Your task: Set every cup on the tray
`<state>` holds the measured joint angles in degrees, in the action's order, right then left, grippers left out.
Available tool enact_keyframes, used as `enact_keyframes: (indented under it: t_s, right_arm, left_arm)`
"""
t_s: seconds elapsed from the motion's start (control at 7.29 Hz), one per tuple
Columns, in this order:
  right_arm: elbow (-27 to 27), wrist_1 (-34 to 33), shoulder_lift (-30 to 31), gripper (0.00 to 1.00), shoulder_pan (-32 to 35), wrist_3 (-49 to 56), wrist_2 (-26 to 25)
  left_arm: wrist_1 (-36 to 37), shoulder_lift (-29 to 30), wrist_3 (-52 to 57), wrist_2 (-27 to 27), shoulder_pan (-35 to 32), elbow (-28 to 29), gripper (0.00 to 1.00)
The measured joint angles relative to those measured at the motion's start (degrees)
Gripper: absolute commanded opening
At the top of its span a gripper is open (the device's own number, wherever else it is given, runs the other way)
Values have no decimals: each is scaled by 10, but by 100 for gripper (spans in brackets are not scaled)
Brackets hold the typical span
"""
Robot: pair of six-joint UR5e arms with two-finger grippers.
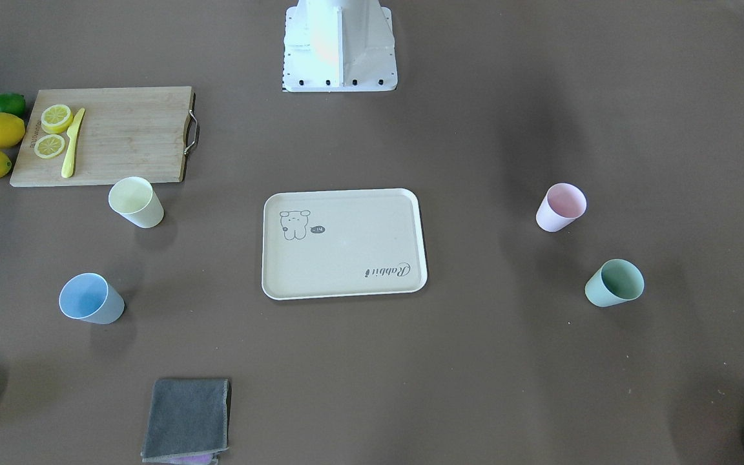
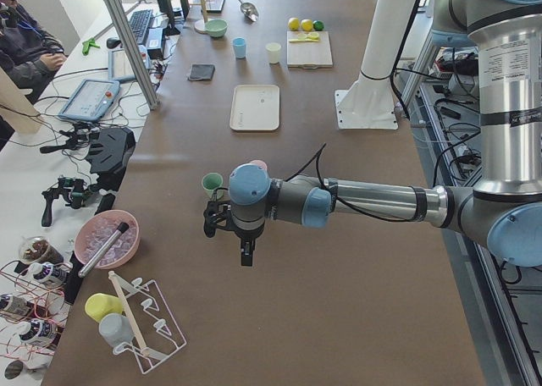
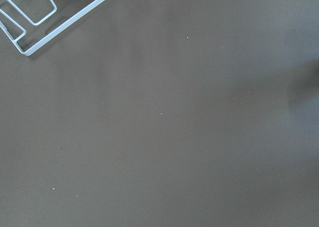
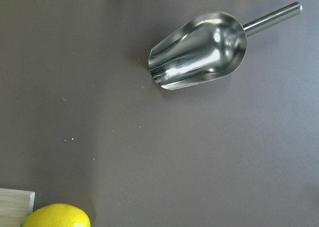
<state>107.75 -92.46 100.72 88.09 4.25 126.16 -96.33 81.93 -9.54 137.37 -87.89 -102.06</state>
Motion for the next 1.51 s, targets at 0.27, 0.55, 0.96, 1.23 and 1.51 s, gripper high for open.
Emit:
enact_keyframes:
  t_s: [0.27, 0.55, 0.96, 1.23, 1.51]
  right_arm:
    - [0, 0, 0, 100, -1, -1, 0]
    - [1, 1, -3, 100, -1, -2, 3]
    - [5, 5, -5, 100, -1, -2, 28]
    - [3, 66, -3, 100, -1, -5, 35]
    - [-1, 101, -19, 100, -1, -57, 57]
  left_arm:
    - [0, -1, 2, -2, 2, 0, 99]
    - [0, -1, 5, -4, 2, -4, 99]
    - [-6, 13, 11, -7, -1, -15, 99]
    - [-26, 63, 9, -5, -8, -24, 99]
    - [-87, 66, 8, 1, -13, -24, 99]
